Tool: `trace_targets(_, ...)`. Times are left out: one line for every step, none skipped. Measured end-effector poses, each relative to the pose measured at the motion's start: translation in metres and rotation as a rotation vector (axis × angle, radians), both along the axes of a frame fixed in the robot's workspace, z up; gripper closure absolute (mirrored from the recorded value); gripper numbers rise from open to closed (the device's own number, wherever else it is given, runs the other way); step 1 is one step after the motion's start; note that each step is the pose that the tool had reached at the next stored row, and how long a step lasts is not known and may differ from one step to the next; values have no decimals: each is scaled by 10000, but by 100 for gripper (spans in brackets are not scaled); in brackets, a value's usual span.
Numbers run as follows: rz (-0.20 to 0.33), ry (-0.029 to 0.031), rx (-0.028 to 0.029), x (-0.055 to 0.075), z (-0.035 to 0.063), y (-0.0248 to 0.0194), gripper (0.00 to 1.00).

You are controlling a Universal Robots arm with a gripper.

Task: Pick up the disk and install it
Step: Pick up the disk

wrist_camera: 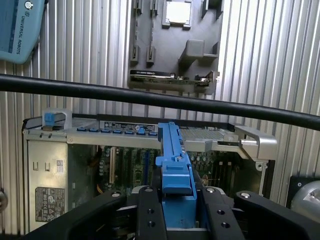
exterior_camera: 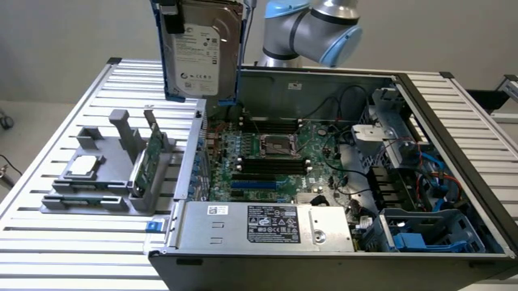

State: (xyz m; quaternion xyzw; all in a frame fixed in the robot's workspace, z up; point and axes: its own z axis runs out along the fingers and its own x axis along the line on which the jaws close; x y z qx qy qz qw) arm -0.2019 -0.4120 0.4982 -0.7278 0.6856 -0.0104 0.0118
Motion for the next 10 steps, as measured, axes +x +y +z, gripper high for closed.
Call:
trace_targets(0,0,0,0,0,0,67)
trace_targets(0,0,0,0,0,0,67)
trace_targets(0,0,0,0,0,0,67)
trace_targets(0,0,0,0,0,0,67)
trace_targets(0,-1,0,0,0,0,67)
trace_targets(0,0,0,0,0,0,67)
trace_targets(0,0,1,0,0,0,67)
trace_targets(0,0,0,0,0,0,67)
trace_targets(0,0,0,0,0,0,67)
trace_targets(1,0,1,6,0,0,67)
